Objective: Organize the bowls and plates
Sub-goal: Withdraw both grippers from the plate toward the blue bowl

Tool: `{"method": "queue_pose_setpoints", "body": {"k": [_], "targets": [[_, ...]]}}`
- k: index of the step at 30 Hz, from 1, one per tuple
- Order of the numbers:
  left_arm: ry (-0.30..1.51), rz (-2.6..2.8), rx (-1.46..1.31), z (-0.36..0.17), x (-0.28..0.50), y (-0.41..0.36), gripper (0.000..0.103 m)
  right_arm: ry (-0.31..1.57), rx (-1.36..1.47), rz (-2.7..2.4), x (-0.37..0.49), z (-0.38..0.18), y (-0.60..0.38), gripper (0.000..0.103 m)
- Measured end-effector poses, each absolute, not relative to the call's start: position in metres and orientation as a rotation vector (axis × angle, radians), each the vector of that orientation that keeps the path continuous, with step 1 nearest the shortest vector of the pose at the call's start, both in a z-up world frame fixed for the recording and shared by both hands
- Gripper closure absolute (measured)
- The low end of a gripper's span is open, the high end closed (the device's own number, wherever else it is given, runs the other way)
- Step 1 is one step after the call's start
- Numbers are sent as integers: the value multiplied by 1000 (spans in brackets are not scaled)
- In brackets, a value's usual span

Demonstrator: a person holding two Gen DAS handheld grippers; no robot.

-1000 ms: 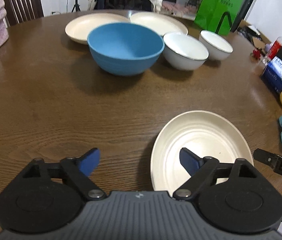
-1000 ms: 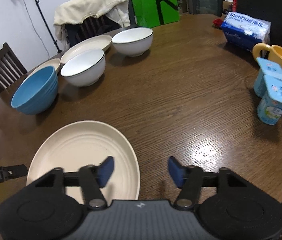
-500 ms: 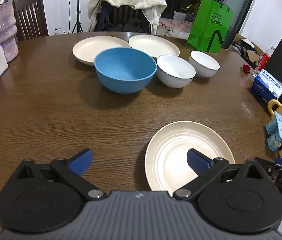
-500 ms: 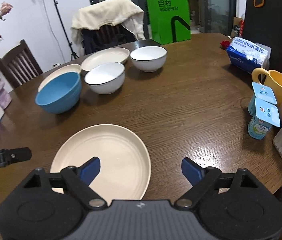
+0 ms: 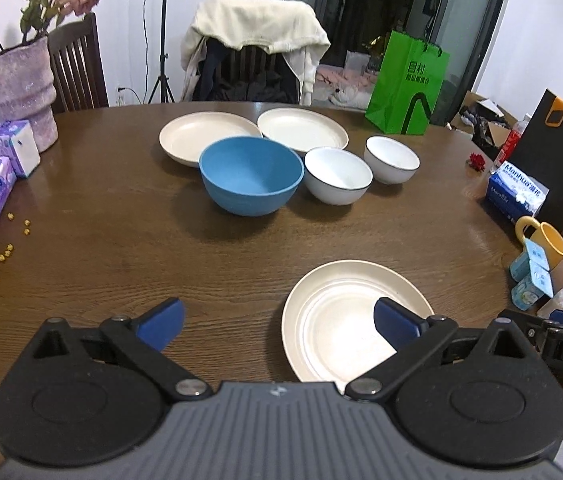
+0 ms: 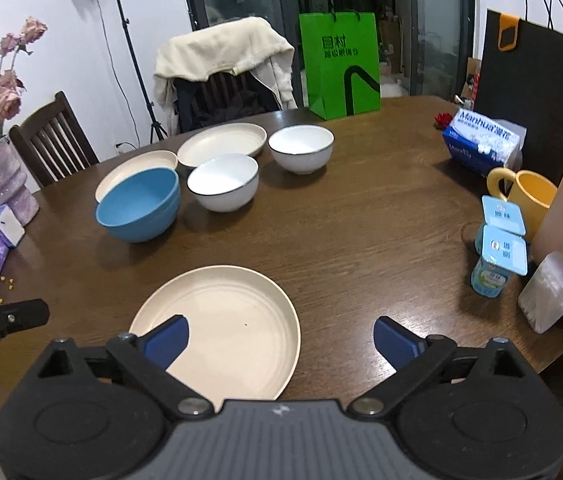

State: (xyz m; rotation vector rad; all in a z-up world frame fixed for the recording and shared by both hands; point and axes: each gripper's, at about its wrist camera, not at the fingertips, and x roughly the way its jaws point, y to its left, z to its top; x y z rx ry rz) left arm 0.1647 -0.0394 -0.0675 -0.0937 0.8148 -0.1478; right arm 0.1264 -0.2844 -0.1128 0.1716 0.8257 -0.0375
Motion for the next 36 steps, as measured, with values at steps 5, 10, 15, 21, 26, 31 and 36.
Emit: {"method": "queue_pose_setpoints", "body": {"k": [5, 10, 15, 21, 26, 31, 36], "targets": [[773, -135, -102, -53, 154, -37, 0, 815, 161, -3, 122, -101, -281, 2], [748, -120, -114, -46, 144, -35, 0, 808, 168, 33, 118, -92, -279, 2], [732, -104, -121, -40, 137, -36, 0, 810, 154, 44, 117, -86, -278, 0], [712, -88, -121, -30, 130, -34, 0, 805, 141, 54, 116, -77, -278, 0], [708, -77, -121, -22, 130, -31, 0, 812, 148, 71, 117, -72, -276, 0], [676, -78, -94, -10, 131, -30, 0, 799, 143, 86, 121, -63, -271, 0], [640, -85, -69, 3, 139, -26, 0, 798, 148, 95, 131, -56, -264, 0]]}}
